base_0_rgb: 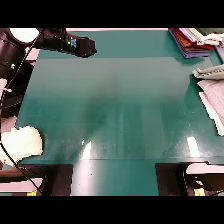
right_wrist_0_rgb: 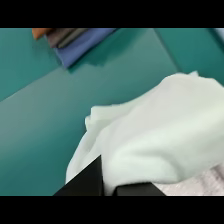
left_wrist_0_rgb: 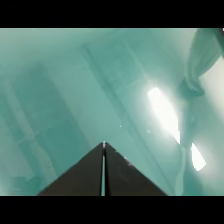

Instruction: Fold the shirts.

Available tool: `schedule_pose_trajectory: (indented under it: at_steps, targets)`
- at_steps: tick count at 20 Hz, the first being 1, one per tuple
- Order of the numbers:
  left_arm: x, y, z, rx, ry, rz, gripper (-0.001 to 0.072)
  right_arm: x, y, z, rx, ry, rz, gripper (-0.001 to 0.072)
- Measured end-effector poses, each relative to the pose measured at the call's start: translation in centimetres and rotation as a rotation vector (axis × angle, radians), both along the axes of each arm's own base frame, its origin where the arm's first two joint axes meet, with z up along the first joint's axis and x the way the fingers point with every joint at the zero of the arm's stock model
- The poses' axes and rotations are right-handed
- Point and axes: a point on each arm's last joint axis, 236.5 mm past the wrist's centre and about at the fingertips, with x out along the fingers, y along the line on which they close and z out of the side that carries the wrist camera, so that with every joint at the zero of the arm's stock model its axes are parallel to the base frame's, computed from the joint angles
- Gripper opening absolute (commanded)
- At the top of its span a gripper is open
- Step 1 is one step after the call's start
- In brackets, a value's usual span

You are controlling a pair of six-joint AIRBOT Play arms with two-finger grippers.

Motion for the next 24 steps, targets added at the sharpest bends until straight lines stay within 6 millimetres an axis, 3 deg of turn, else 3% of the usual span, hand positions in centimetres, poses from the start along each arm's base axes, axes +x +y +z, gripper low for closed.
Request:
schedule_pose_trajectory:
  at_steps: [4, 7, 11, 15, 16, 19, 20, 24]
  targets:
    - [-0.1, -0.1, 0.0, -0.003, 0.005, 0.002, 0.0028, 0.0, -0.5, 4.8, -0.089, -0.062, 0.014, 0.0013]
    - [-0.3, 0.0, -0.3, 0.003, 0.016, -0.004, 0.0028, -1.0, -0.3, 6.1, -0.106, -0.052, 0.027, 0.0013]
    - [-0.7, 0.0, -0.7, 0.015, 0.036, -0.013, 0.0028, -4.4, -0.7, 3.8, -0.121, 0.069, 0.003, 0.0013]
    - [-0.9, 0.0, -1.0, 0.023, 0.048, -0.019, 0.0028, -10.2, -1.3, -0.6, -0.093, 0.223, -0.066, 0.0018]
    - [-1.0, 0.0, -1.0, 0.025, 0.05, -0.021, 0.0028, -11.9, -1.4, -1.9, -0.08, 0.261, -0.089, 0.0068]
    - [-1.0, 0.0, -1.1, 0.028, 0.05, -0.023, 0.0028, -17.2, -1.8, -5.2, -0.034, 0.351, -0.17, 0.0558]
    - [-1.0, 0.0, -1.1, 0.029, 0.051, -0.024, 0.0028, -18.7, -2.0, -6.0, -0.018, 0.368, -0.197, 0.0632]
    - [-1.0, 0.0, -1.1, 0.031, 0.049, -0.026, 0.0028, -23.2, -2.8, -6.8, 0.027, 0.372, -0.323, 0.0634]
